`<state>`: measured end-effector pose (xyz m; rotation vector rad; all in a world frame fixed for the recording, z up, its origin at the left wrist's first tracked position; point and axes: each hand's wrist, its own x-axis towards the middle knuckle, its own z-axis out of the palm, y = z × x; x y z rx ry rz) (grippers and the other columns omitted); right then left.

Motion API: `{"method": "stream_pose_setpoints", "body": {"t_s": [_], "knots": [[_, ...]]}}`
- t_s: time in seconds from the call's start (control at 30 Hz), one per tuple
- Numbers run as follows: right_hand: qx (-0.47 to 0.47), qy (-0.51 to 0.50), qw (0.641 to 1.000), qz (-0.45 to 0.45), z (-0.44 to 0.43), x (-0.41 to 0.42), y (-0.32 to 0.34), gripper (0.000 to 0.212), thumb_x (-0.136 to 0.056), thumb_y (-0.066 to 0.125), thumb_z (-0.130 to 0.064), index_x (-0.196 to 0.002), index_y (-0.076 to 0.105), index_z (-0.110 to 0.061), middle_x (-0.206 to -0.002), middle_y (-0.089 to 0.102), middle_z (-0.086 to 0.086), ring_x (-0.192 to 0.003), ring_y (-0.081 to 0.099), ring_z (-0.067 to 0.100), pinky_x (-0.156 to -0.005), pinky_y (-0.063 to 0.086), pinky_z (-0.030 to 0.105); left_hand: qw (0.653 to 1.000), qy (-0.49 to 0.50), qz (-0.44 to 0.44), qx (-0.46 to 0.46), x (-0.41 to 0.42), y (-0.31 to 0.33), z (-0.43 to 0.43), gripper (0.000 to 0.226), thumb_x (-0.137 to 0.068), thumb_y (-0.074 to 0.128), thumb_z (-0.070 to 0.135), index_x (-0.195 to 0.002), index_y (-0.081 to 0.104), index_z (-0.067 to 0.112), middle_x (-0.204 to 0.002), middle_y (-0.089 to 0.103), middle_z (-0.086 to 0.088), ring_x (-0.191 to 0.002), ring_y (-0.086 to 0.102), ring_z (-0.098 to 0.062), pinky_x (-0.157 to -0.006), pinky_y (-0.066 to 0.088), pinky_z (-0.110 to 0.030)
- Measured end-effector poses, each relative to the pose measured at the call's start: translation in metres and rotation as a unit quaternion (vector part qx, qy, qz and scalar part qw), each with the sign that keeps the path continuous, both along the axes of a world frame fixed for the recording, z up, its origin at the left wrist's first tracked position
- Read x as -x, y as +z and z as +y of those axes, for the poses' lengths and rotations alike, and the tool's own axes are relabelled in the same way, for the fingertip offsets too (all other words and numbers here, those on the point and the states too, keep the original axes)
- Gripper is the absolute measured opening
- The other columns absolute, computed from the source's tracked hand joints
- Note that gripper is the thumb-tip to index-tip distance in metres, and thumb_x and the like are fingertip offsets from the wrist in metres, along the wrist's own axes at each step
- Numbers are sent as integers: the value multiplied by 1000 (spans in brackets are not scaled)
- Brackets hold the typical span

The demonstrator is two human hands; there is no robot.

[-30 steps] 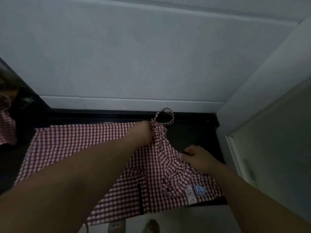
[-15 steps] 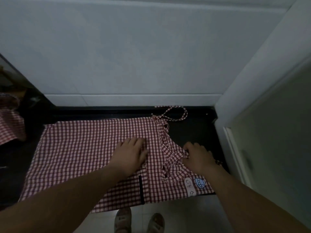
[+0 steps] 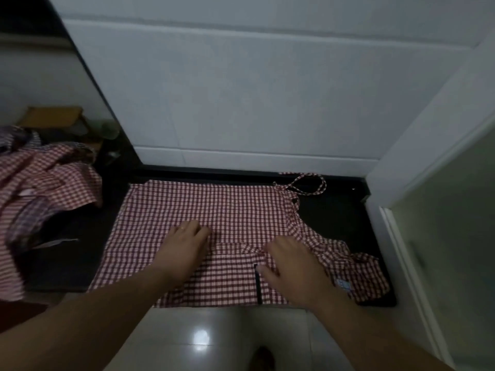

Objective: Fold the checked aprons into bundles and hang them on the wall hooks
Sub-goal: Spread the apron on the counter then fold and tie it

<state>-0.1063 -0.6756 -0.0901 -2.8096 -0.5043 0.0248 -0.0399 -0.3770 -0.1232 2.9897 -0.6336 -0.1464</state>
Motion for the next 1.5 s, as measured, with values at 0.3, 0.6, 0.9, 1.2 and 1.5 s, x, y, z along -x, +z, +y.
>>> {"method": "stream_pose_setpoints", "body": {"t_s": [0.3, 0.6, 0.9, 1.2, 1.5], "knots": [[91, -58, 981, 160, 28, 48, -44, 77, -94, 60, -27, -161, 22, -27, -165, 28, -2, -147, 33, 19, -122, 31, 41, 983, -37, 157, -86, 81, -4, 117, 84, -89, 37, 78, -161, 19, 40, -160, 29, 7, -146, 30, -20, -121, 25, -48], [199, -86, 952, 219, 9, 46, -39, 83, -89, 61, -44, -160, 21, -28, -159, 32, 3, -140, 39, 25, -116, 36, 39, 988, -16, 128, -83, 67, 7, 129, 58, -102, 45, 32, -159, 33, 30, -164, 36, 5, -146, 39, -19, -120, 31, -41], [113, -98, 980, 132, -29, 21, -27, 27, -95, 55, -12, -118, 68, -12, -118, 67, 6, -102, 69, 26, -92, 56, 39, 978, 42, 204, 10, 10, 27, 141, 23, -101, 51, 39, -118, 65, 38, -115, 67, 17, -97, 60, -4, -81, 47, -25], [37, -126, 965, 227, -67, -139, 25, 24, -102, 48, -26, -93, 65, -11, -105, 70, 8, -99, 64, 25, -87, 48, 34, 967, 140, 208, 40, -102, 64, 118, 36, -102, 55, 25, -66, 58, 20, -75, 62, 3, -75, 60, -16, -68, 39, -30], [13, -185, 957, 222, -74, -220, 4, 30, -106, 45, -26, -88, 64, -13, -96, 67, 4, -92, 63, 24, -81, 50, 33, 978, 132, 164, 6, -205, 53, 94, 22, -104, 49, 32, -89, 63, 25, -108, 71, -7, -88, 58, -17, -81, 47, -32]]}}
